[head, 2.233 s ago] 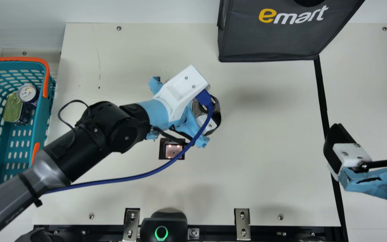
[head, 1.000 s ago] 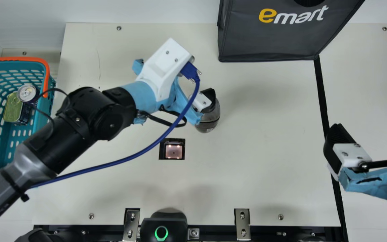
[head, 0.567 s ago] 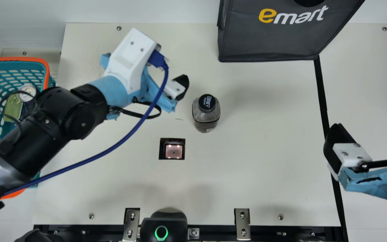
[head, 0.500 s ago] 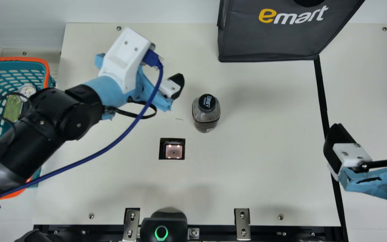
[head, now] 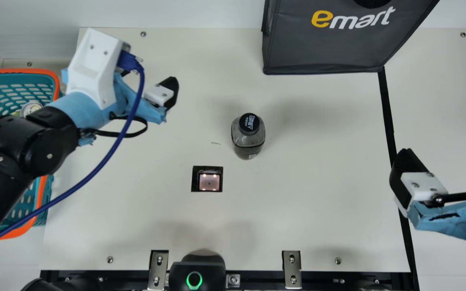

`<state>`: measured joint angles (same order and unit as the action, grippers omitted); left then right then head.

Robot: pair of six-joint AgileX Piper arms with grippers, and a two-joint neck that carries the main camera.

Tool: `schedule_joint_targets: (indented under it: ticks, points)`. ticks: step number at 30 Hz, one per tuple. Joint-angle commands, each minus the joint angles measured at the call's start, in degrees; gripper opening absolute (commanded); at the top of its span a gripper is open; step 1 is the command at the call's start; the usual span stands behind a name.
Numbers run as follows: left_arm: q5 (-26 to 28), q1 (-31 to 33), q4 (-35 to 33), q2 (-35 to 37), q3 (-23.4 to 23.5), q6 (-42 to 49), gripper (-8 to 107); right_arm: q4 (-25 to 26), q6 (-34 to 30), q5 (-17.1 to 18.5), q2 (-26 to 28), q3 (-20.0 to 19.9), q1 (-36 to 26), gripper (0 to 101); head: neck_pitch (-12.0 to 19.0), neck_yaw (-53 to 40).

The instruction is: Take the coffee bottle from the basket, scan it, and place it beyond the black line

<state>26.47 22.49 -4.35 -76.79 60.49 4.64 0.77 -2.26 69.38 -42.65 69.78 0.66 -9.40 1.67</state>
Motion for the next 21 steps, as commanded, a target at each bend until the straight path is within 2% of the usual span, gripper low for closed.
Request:
schedule_joint_targets:
  ticks: [1, 21]
  points:
    - [-0.04, -1.23, -0.09, 0.66, -0.42, 0.05, 90, 0.00, 0.00, 0.00, 0.00, 0.00, 0.00, 91, 1.48, -0.09]
    - [0.73, -11.81, -1.62, 8.61, -6.40, 1.80, 90, 0.00, 0.00, 0.00, 0.00, 0.00, 0.00, 91, 1.48, -0.09]
